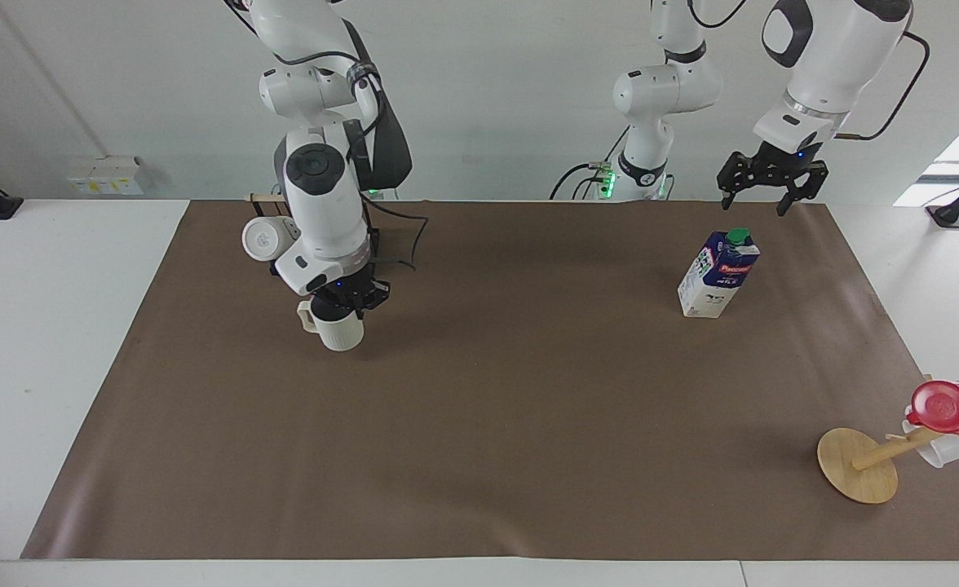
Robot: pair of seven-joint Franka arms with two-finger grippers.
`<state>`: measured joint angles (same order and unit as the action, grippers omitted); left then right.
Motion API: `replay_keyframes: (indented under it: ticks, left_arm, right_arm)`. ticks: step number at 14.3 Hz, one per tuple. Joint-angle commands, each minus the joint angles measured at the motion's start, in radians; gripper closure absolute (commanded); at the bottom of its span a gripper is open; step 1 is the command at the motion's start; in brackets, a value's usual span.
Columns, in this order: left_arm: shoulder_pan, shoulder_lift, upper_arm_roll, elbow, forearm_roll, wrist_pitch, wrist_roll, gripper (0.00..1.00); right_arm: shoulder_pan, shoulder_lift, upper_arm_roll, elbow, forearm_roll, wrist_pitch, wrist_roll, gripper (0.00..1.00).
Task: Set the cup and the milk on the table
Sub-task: 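Carry the mug toward the table center while the left gripper grasps the carton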
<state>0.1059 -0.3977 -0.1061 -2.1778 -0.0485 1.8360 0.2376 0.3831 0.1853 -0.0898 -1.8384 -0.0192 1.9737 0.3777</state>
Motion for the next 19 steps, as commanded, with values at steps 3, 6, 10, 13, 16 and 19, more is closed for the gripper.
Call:
replay_keyframes:
  ticks: [3, 6, 10, 13, 16, 19]
  left_arm:
    - [0.001, -0.043, -0.006, -0.102, 0.013, 0.117, 0.015, 0.0]
    - [0.001, -0.058, -0.006, -0.135, 0.015, 0.144, 0.017, 0.0]
    - [0.001, -0.078, -0.007, -0.181, 0.015, 0.184, 0.017, 0.0]
    - [0.001, -0.079, -0.007, -0.188, 0.015, 0.2, 0.017, 0.0]
    - [0.001, -0.078, -0.007, -0.197, 0.015, 0.223, 0.017, 0.0]
    - [0.001, -0.078, -0.007, -0.211, 0.016, 0.239, 0.019, 0.0]
  right_arm:
    - [0.086, -0.006, 0.001, 0.016, 0.048, -0.024, 0.127, 1.0]
    - [0.161, 0.02, 0.012, 0.01, 0.047, -0.009, 0.223, 1.0]
    - [0.212, 0.04, 0.019, 0.01, 0.05, 0.008, 0.291, 1.0]
    - [0.275, 0.117, 0.018, 0.011, 0.053, 0.106, 0.362, 1.0]
    - [0.289, 0.129, 0.018, 0.01, 0.054, 0.112, 0.363, 1.0]
    - [0.289, 0.128, 0.025, 0.007, 0.054, 0.112, 0.362, 1.0]
